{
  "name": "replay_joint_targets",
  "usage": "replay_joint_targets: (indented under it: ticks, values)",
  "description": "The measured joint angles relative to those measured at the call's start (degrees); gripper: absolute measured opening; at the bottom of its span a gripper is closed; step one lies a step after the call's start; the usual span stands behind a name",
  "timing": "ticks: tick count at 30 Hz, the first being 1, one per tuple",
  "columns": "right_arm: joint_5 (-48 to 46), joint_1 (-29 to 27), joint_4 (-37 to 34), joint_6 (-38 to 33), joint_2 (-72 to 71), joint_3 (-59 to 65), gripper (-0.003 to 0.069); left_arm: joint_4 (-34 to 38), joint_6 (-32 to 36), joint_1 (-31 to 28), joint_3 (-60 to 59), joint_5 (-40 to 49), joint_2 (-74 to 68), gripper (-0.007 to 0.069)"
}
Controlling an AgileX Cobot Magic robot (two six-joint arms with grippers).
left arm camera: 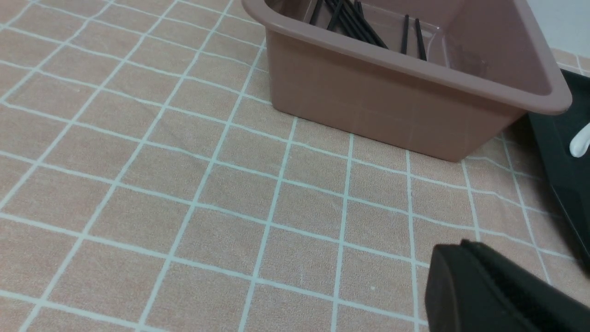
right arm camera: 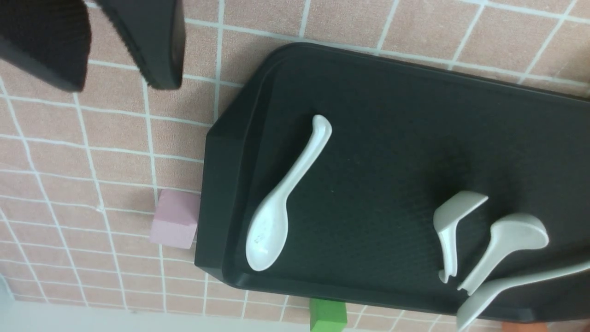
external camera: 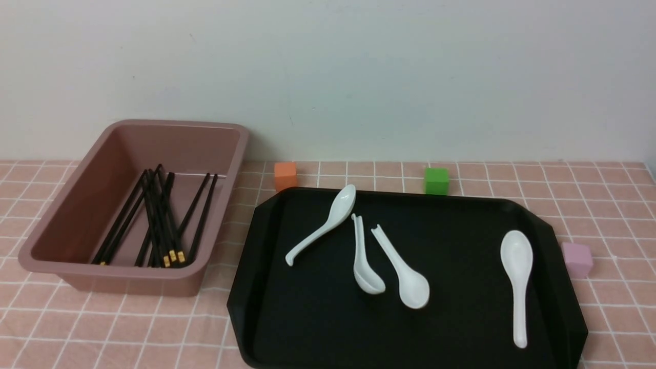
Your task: On pink tablecloth take chopsticks from black tray and put them in box.
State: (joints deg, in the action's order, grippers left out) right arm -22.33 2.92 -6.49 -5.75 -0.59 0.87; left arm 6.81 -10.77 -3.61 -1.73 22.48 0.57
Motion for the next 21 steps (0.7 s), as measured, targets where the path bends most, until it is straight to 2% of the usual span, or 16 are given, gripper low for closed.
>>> replay_joint_targets:
  ticks: [21]
  values:
    - [0.0, 0.0, 0.0, 0.0, 0.0, 0.0, 0.024, 0.06, 0.0, 0.0, 0.0, 0.0, 0.0, 0.0011]
